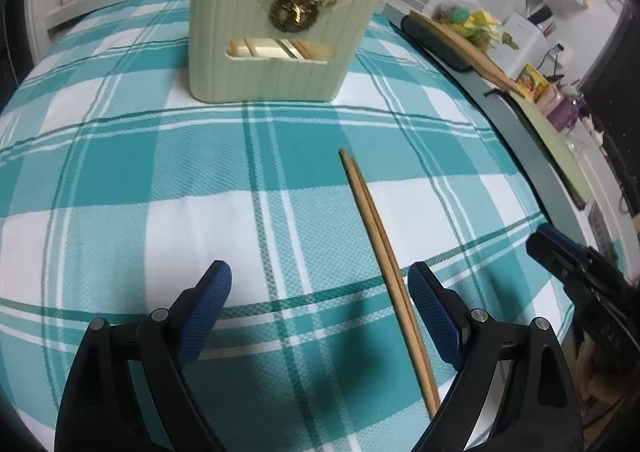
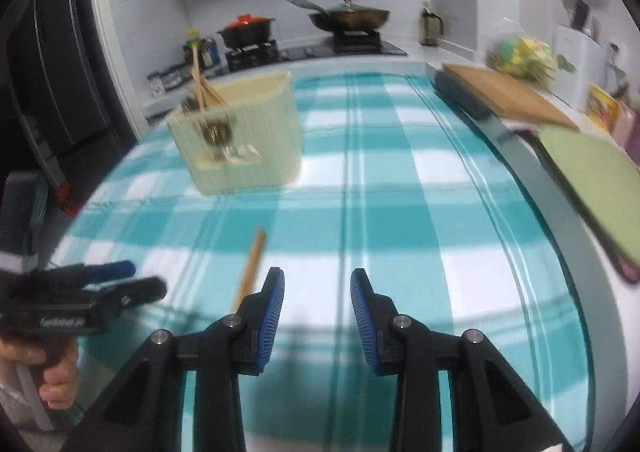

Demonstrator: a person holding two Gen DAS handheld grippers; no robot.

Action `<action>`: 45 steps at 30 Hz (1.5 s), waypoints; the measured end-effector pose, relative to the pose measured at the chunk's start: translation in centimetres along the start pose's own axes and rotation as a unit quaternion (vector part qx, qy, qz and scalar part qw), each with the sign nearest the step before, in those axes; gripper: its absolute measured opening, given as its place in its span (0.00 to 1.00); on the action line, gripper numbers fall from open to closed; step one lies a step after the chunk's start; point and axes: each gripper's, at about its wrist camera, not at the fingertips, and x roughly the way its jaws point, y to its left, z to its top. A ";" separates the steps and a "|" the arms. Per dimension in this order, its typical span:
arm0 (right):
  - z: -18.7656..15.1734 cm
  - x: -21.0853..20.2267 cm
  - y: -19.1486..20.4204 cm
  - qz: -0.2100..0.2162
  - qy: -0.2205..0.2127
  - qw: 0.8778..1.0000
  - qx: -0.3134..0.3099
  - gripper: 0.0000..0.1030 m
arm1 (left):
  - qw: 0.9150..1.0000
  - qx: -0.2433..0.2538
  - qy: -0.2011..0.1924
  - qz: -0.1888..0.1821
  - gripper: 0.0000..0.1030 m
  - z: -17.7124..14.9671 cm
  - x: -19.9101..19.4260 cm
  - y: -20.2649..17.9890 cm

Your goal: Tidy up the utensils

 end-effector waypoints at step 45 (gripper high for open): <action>-6.4 2.2 5.0 0.066 0.050 0.996 -0.035 0.34 | 0.988 0.063 -0.030 0.137 0.60 -2.9 0.5 1.0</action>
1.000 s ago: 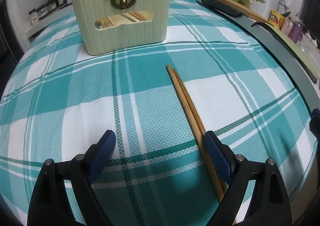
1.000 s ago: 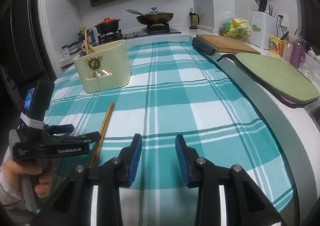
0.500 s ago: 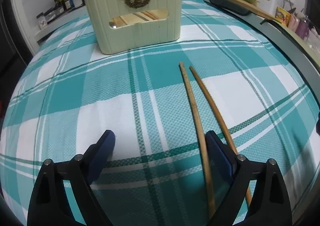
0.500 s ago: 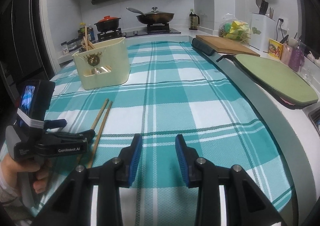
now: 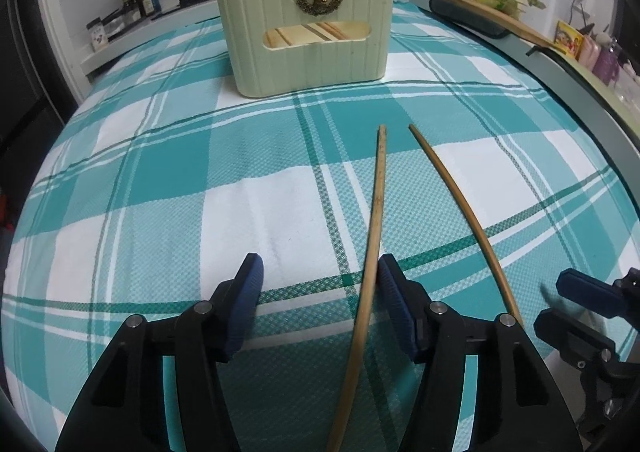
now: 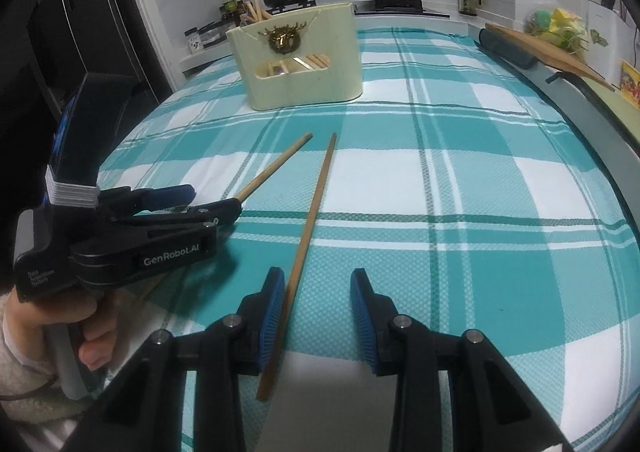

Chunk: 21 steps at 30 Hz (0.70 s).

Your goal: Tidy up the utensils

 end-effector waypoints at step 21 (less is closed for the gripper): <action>0.0 1.3 0.7 -0.099 0.016 0.994 -0.044 0.07 | 0.999 -0.041 0.010 0.004 0.11 -2.9 -2.3 4.5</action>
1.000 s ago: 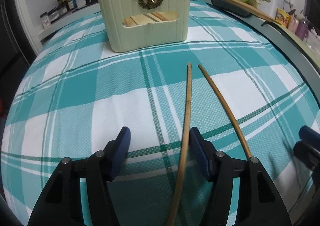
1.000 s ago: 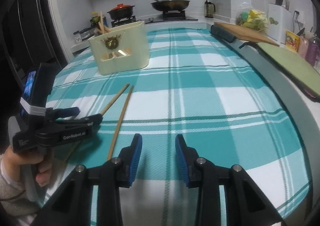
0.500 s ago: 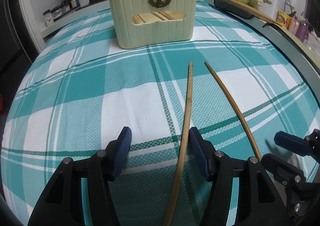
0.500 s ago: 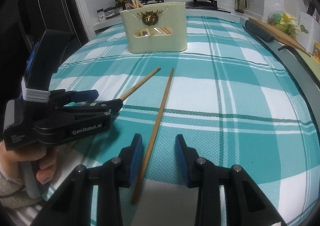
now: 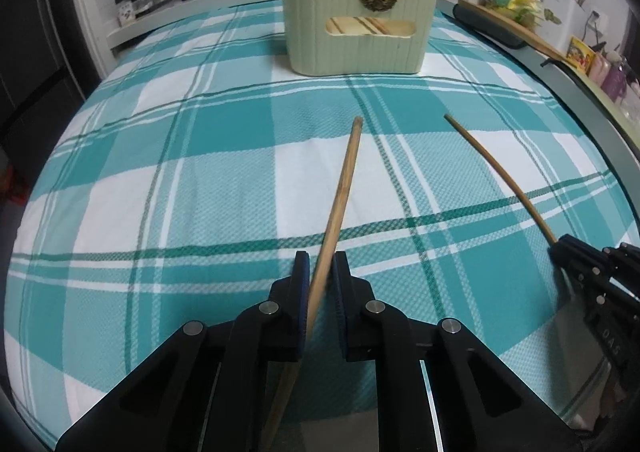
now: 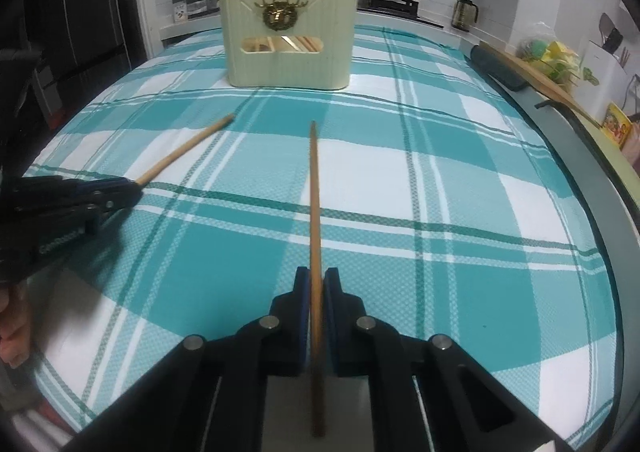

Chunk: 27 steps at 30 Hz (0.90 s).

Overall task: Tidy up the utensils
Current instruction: 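Open both tools, releasing the chopsticks onto the cloth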

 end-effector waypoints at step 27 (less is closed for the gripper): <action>-2.6 -1.3 -2.4 0.009 0.009 1.000 0.010 0.72 | 0.997 0.061 0.037 -0.036 1.00 -2.4 -0.5 1.3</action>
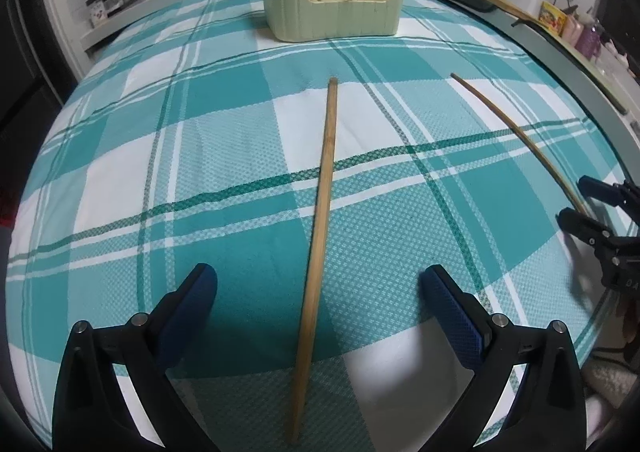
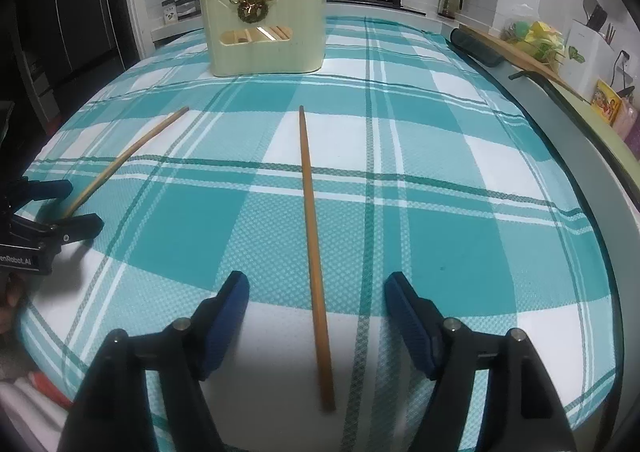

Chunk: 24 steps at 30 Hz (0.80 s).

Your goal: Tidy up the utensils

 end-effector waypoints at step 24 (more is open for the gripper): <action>6.3 3.7 -1.5 0.065 0.109 0.990 -0.061 0.55 | 0.998 0.005 0.026 -0.062 0.95 7.8 3.1 2.5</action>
